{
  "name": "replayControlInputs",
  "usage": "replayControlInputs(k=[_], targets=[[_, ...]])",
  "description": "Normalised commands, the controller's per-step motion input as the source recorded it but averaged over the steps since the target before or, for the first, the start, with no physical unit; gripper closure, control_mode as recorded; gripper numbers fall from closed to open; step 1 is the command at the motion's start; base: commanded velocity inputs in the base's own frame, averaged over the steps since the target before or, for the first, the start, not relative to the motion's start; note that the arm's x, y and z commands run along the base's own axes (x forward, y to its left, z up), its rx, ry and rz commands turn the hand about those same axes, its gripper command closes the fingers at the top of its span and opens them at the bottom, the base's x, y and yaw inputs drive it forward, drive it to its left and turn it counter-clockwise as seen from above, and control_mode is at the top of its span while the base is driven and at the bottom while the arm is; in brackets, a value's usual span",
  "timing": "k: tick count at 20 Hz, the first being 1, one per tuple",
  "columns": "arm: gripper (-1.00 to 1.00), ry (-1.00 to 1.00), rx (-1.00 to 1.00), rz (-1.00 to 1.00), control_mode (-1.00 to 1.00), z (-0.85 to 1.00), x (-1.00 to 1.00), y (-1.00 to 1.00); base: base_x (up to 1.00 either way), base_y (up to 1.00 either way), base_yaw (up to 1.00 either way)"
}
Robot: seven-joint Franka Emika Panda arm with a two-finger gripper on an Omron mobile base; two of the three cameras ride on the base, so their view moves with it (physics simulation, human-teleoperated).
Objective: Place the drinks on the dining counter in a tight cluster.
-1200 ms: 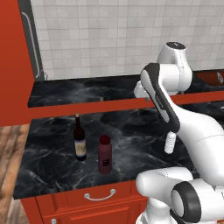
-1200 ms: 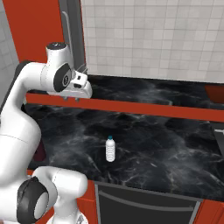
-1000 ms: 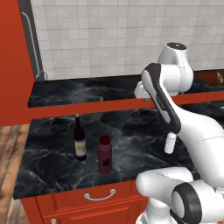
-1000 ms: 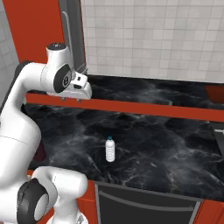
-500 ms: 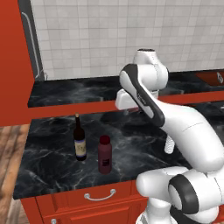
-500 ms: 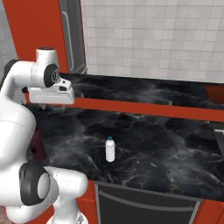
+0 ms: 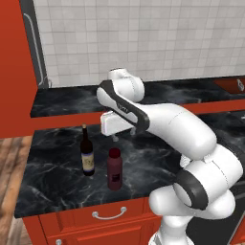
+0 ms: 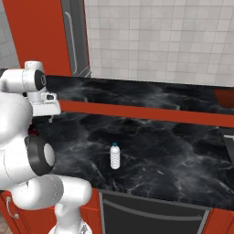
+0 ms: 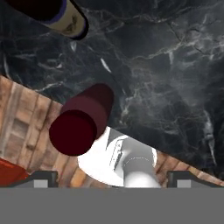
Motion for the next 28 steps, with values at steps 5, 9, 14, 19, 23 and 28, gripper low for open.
replayControlInputs(k=[5,9,14,19,23,28], targets=[[-1.0,-0.15,0.0,0.07,-1.0,-0.46,0.0,0.1,0.0,0.0,0.0],[-1.0,-0.03,0.02,0.04,-1.0,0.0,0.0,0.24,0.0,0.0,0.0],[-1.0,0.0,0.04,0.04,-1.0,0.0,0.01,0.2,0.0,0.0,0.0],[-1.0,0.01,0.0,-0.02,-1.0,-0.01,0.19,0.24,0.0,0.0,0.0],[-1.0,0.0,0.0,-0.12,-1.0,0.0,-0.26,0.0,0.0,0.0,0.0],[-1.0,0.0,0.01,-0.22,-1.0,0.0,-0.43,-0.04,0.0,0.0,0.0]])
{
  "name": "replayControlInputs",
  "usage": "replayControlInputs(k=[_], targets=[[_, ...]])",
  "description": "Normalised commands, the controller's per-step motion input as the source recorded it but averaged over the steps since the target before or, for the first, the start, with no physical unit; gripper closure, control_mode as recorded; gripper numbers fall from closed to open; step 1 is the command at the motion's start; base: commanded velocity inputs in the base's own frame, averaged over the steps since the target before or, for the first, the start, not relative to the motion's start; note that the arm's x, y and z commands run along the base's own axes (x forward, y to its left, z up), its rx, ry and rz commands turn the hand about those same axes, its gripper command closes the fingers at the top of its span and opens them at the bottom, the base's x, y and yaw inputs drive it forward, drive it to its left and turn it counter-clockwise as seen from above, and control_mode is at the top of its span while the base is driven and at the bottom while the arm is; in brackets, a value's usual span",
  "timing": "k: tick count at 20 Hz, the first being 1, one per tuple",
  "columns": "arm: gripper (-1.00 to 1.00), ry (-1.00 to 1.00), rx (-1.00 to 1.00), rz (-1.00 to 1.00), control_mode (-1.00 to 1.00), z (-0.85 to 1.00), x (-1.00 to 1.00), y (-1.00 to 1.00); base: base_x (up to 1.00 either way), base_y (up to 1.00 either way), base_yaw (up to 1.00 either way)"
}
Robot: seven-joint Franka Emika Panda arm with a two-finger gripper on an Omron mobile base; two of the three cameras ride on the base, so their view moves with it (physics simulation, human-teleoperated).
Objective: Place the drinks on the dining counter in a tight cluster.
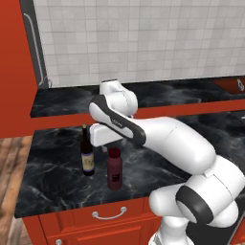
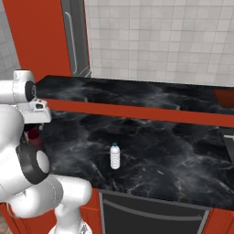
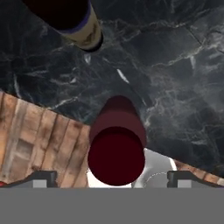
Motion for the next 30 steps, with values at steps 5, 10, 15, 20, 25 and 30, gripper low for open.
replayControlInputs(k=[5,10,15,20,25,30], targets=[[-1.0,0.0,0.02,-0.29,-1.0,0.0,0.13,-0.02,0.0,0.0,0.0],[-1.0,-0.02,0.0,-0.11,-1.0,0.0,0.03,0.0,0.0,0.0,0.0],[-1.0,-0.19,0.0,0.0,-1.0,-0.06,-0.21,0.0,0.0,0.0,0.0],[-1.0,-0.21,-0.02,0.0,-1.0,0.0,-0.1,0.0,0.0,0.0,0.0],[-1.0,-0.01,0.0,0.0,-1.0,0.0,0.07,0.0,0.0,0.0,0.0],[-1.0,0.0,0.0,0.0,-1.0,-0.02,0.03,0.0,0.0,0.0,0.0]])
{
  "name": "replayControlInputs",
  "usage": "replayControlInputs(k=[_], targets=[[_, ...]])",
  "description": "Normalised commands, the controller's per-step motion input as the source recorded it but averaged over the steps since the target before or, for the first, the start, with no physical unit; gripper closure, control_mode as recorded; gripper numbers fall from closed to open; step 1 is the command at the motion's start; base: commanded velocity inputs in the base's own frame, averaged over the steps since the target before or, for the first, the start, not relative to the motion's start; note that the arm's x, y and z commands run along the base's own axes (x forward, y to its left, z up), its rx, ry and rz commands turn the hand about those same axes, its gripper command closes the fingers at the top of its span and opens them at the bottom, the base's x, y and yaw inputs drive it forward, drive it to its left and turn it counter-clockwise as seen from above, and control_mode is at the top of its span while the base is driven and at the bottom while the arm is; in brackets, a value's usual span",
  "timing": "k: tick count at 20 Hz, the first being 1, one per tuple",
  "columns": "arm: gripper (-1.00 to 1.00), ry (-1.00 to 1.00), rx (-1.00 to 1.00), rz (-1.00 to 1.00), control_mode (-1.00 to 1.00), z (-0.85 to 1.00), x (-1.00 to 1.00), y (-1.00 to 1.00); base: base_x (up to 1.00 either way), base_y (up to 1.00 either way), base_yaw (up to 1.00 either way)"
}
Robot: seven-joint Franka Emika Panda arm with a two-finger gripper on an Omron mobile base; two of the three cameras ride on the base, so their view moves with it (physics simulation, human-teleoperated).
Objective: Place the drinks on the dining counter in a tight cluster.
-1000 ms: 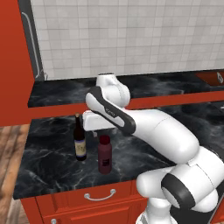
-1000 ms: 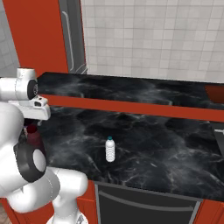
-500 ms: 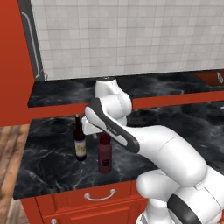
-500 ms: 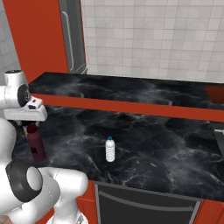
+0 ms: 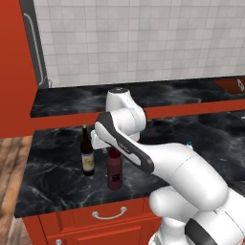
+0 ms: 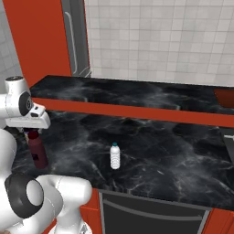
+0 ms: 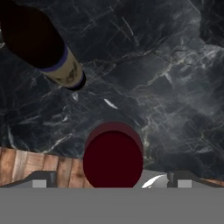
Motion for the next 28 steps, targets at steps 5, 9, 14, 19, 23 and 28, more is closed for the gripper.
replayControlInputs(k=[5,9,14,19,23,28], targets=[[-1.0,0.0,0.0,0.0,-1.0,-0.13,0.01,0.0,0.0,0.0,0.0],[-1.0,0.0,0.0,0.0,-1.0,-0.22,0.01,0.0,0.0,0.0,0.0],[-1.0,0.0,0.0,0.0,-1.0,-0.23,0.03,0.02,0.0,0.0,0.0],[-1.0,0.0,0.0,0.0,-1.0,-0.1,0.0,0.01,0.0,0.0,0.0],[-1.0,0.0,0.0,0.0,-1.0,0.0,0.0,0.0,0.0,0.0,0.0],[1.0,0.0,0.0,0.0,-1.0,0.0,0.0,0.0,0.0,0.0,0.0]])
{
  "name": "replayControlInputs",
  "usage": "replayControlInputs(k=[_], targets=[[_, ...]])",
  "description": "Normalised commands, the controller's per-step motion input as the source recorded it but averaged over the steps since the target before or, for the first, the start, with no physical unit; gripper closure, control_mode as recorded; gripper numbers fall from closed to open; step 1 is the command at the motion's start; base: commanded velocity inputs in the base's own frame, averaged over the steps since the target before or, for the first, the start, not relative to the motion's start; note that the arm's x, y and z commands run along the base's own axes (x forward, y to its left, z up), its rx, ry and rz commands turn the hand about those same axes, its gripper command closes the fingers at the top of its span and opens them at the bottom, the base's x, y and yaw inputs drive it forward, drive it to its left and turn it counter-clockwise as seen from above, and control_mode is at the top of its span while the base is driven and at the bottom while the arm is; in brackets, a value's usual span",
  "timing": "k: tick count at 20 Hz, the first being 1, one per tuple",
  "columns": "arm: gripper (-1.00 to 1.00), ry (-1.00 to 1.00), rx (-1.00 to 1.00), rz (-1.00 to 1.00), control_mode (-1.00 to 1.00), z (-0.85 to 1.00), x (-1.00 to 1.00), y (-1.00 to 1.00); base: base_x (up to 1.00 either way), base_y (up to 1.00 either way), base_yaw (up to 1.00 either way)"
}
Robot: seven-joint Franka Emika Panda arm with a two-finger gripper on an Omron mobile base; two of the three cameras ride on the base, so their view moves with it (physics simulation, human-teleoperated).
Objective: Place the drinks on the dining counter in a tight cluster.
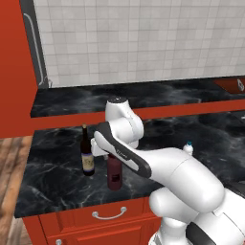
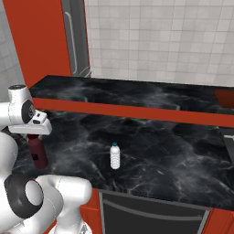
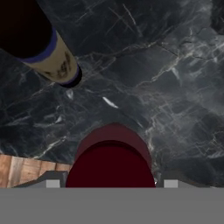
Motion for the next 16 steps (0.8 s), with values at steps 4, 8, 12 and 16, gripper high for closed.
replayControlInputs(k=[4,8,12,16], targets=[[1.0,0.0,0.0,0.0,-1.0,0.0,0.0,0.0,0.0,0.0,0.0],[1.0,0.0,0.01,0.0,-1.0,0.07,0.0,-0.08,0.0,0.0,0.0],[1.0,0.0,0.04,0.0,-1.0,0.92,-0.29,-0.57,0.0,0.0,0.0],[1.0,0.0,0.02,0.0,-1.0,1.0,-0.47,-0.92,0.0,0.0,0.0]])
